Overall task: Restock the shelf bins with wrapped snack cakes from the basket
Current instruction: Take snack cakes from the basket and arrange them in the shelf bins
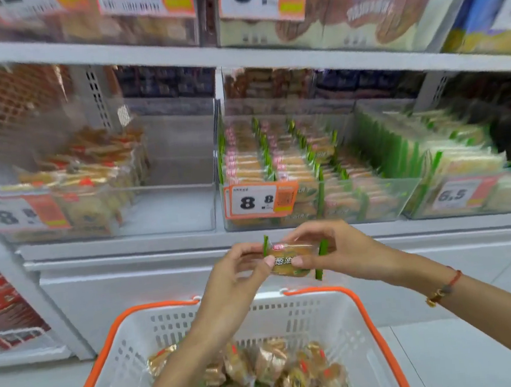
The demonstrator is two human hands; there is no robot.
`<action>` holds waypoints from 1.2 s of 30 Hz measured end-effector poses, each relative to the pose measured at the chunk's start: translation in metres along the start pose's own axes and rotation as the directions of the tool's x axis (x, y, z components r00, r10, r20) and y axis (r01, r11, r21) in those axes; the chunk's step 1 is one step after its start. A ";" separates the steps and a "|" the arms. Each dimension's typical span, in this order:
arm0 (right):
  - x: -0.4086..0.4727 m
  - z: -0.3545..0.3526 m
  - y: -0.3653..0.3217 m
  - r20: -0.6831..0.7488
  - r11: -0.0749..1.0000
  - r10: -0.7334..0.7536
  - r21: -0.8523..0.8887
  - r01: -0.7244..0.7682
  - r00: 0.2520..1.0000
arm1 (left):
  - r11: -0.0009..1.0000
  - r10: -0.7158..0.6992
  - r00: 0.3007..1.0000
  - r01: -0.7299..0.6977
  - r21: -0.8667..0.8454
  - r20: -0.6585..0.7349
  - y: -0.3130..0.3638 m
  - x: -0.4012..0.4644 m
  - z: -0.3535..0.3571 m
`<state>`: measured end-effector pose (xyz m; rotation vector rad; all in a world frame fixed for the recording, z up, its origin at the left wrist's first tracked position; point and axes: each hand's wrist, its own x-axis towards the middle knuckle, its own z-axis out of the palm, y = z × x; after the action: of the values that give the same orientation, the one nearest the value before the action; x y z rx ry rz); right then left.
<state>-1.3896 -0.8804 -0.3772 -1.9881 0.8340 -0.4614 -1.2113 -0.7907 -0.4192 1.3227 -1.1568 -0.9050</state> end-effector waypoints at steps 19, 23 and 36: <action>0.113 -0.146 0.018 -0.360 0.822 -0.019 -0.537 -0.191 0.933 | 0.788 0.355 0.921 -0.203 0.581 -0.159 0.052 0.103 -0.035; 0.114 -0.143 0.022 -0.443 0.784 -0.092 -0.584 -0.209 0.892 | 0.771 0.374 0.920 -0.238 0.591 -0.118 0.052 0.102 -0.035; 0.120 -0.137 0.016 -0.359 0.620 -0.102 -0.752 -0.223 0.928 | 0.754 0.383 0.912 -0.219 0.620 -0.144 0.049 0.105 -0.030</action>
<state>-1.3942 -1.0536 -0.3200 -2.7100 1.5495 -0.4827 -1.1645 -0.8812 -0.3562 1.6238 -1.4504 -0.0959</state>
